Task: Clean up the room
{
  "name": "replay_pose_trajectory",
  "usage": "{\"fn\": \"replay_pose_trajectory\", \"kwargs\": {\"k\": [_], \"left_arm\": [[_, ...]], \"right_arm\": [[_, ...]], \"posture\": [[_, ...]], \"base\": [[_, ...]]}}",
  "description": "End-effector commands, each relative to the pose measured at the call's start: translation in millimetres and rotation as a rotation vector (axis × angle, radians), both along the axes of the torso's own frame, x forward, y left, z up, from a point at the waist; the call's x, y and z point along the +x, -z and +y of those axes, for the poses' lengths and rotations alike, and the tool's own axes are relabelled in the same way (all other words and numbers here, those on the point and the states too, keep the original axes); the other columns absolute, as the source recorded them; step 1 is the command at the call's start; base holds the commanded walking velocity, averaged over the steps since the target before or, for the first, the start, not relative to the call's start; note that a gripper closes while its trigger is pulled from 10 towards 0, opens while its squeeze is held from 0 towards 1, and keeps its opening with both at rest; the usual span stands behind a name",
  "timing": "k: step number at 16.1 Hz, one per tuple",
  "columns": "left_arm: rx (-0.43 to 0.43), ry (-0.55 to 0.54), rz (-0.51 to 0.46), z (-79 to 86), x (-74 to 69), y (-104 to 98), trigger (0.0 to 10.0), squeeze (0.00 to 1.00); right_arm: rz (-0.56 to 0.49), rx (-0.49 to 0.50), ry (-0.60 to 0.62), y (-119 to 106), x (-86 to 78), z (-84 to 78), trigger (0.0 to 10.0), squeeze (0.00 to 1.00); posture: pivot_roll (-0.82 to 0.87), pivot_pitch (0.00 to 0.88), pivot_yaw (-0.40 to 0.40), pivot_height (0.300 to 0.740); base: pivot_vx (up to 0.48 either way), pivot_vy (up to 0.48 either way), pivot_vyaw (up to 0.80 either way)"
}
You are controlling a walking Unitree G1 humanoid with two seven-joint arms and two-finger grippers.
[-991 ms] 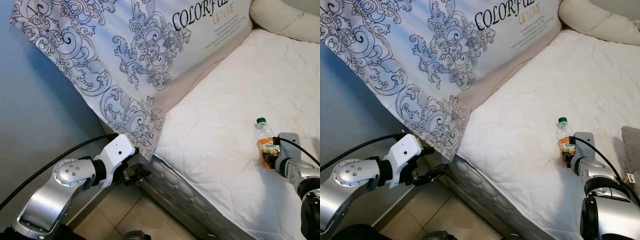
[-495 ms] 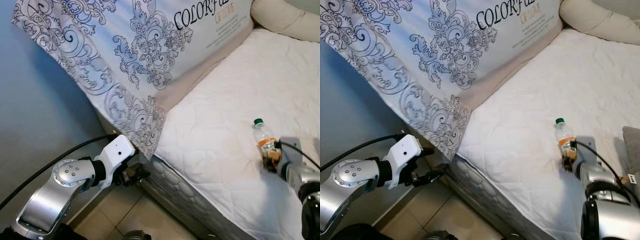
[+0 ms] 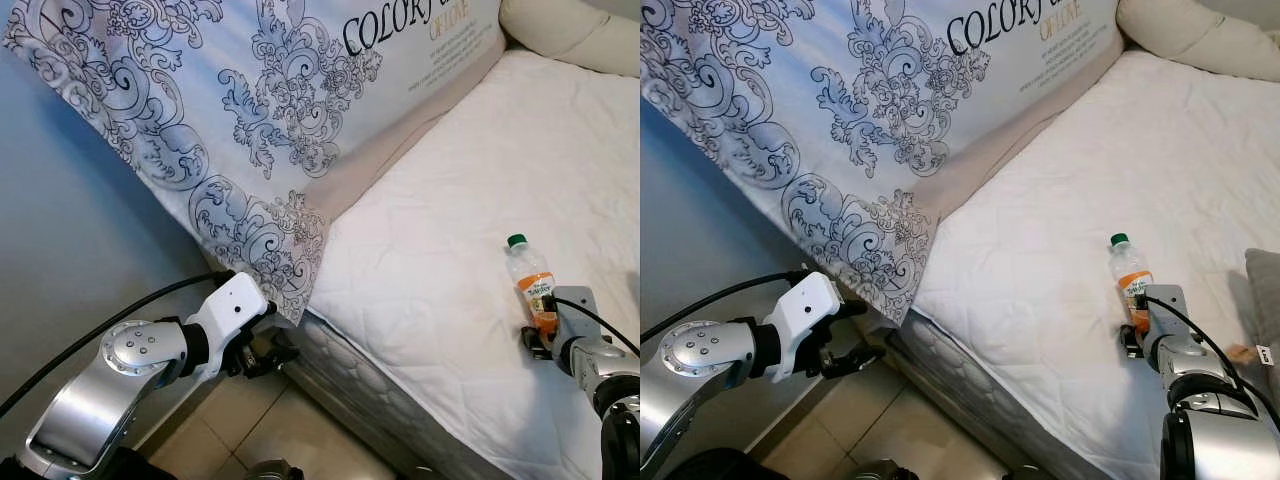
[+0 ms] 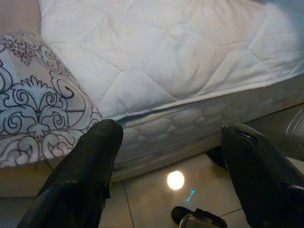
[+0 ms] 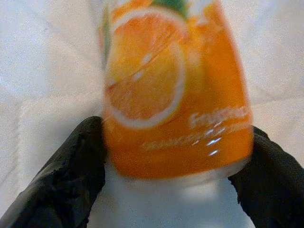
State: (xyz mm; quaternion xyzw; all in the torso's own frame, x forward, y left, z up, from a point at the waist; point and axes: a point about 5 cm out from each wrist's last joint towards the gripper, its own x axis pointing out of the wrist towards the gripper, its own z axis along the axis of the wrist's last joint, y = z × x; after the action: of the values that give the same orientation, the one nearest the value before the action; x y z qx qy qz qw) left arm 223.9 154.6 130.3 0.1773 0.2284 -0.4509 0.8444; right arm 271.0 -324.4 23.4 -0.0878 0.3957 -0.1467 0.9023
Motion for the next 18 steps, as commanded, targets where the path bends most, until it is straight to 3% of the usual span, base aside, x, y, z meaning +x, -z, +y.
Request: {"fn": "replay_pose_trajectory", "kwargs": {"k": [1, 3, 6, 7, 8, 9, 10, 16, 18], "left_arm": [[0.008, 0.013, -0.01, 0.4, -1.7, -4, 10.0, 0.0], [0.006, 0.015, -0.007, 0.0, -1.9, -4, 10.0, 0.0], [0.005, 0.019, -0.003, -0.6, -2.8, -4, 10.0, 0.0], [0.006, 0.021, -0.002, -0.7, -3.1, -4, 10.0, 0.0], [0.006, 0.022, -0.002, -0.7, -3.1, -4, 10.0, 0.0], [0.007, 0.022, -0.001, -0.7, -3.2, -4, 10.0, 0.0], [0.007, 0.023, 0.0, -0.6, -3.5, -4, 10.0, 0.0], [0.006, 0.026, 0.012, -1.1, -4.4, -1, 10.0, 0.0], [0.002, 0.008, 0.005, -1.2, -2.7, 1, 10.0, 0.0]], "right_arm": [[-0.037, -0.017, 0.015, -5, 4.2, -1.4, 10.0, 0.0], [-0.101, -0.035, 0.05, -14, 9.2, -6.3, 10.0, 0.0], [-0.133, 0.016, 0.021, -15, 14.5, 0.1, 10.0, 0.0], [-0.128, 0.033, 0.006, -13, 15.0, 3.3, 6.8, 0.0], [-0.123, 0.053, -0.003, -11, 14.8, 6.0, 4.7, 0.0], [-0.109, 0.06, -0.008, -9, 13.4, 7.7, 1.8, 0.0], [-0.101, 0.064, -0.012, -7, 12.7, 8.6, 0.0, 0.0], [-0.105, 0.106, 0.03, -1, 7.0, 9.4, 0.0, 0.0], [-0.175, 0.16, 0.084, -6, 11.3, 8.7, 0.0, 0.0]], "posture": [[0.15, 0.063, 0.101, 0.74], [0.15, 0.06, 0.099, 0.74], [0.15, 0.06, 0.1, 0.74], [0.15, 0.06, 0.1, 0.74], [0.16, 0.06, 0.099, 0.74], [0.16, 0.06, 0.099, 0.74], [0.16, 0.06, 0.1, 0.74], [0.15, 0.028, 0.096, 0.74], [0.13, 0.0, 0.085, 0.74]], "base": [[0.0, 0.0, 0.0], [0.0, 0.0, 0.0], [0.0, 0.0, 0.0], [0.0, 0.0, 0.0], [0.0, 0.0, 0.0], [0.0, 0.0, 0.0], [0.0, 0.0, 0.0], [0.0, 0.0, 0.0], [0.0, 0.0, 0.0]]}}
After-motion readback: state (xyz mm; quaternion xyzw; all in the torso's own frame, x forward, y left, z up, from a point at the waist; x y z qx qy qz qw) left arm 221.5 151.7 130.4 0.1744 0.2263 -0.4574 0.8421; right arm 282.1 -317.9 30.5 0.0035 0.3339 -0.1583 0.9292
